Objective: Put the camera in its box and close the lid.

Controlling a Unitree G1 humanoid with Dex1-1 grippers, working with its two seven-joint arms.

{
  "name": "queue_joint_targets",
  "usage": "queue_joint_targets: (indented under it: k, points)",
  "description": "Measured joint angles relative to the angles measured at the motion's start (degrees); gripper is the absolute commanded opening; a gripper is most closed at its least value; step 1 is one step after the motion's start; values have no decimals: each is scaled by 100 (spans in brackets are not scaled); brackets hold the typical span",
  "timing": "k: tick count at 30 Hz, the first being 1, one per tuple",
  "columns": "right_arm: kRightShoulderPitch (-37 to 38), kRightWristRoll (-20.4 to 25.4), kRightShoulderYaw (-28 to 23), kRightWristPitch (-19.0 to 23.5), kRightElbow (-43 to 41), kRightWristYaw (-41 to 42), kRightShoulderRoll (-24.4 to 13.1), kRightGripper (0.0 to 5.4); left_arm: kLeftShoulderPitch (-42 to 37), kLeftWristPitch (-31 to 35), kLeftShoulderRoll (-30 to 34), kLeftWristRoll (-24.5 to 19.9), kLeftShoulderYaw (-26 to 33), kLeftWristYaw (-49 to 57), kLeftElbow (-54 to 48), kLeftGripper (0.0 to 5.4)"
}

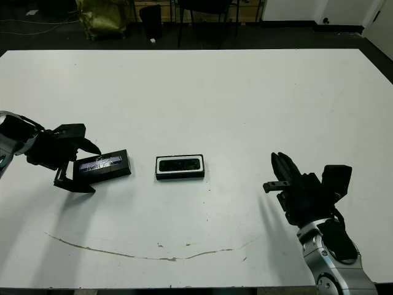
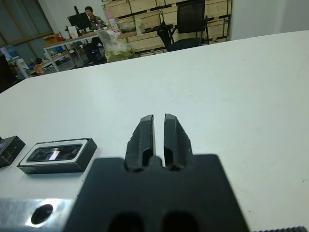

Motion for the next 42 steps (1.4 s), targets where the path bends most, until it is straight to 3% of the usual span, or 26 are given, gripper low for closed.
queue_joint_targets:
  k: [27,32,42]
  points:
    - [39,43,-37,100,-50,-21,-14,0,-192,-113,-11,7,-34,97,680,538]
    - [83,71,-24,-37,-7,125,-12,0,-351,30,-65,24,-112,-106,1019,538]
    - [206,66,-28,369,-370,-249,-47,0,-856,153,-302,425,-431,-378,1623,538]
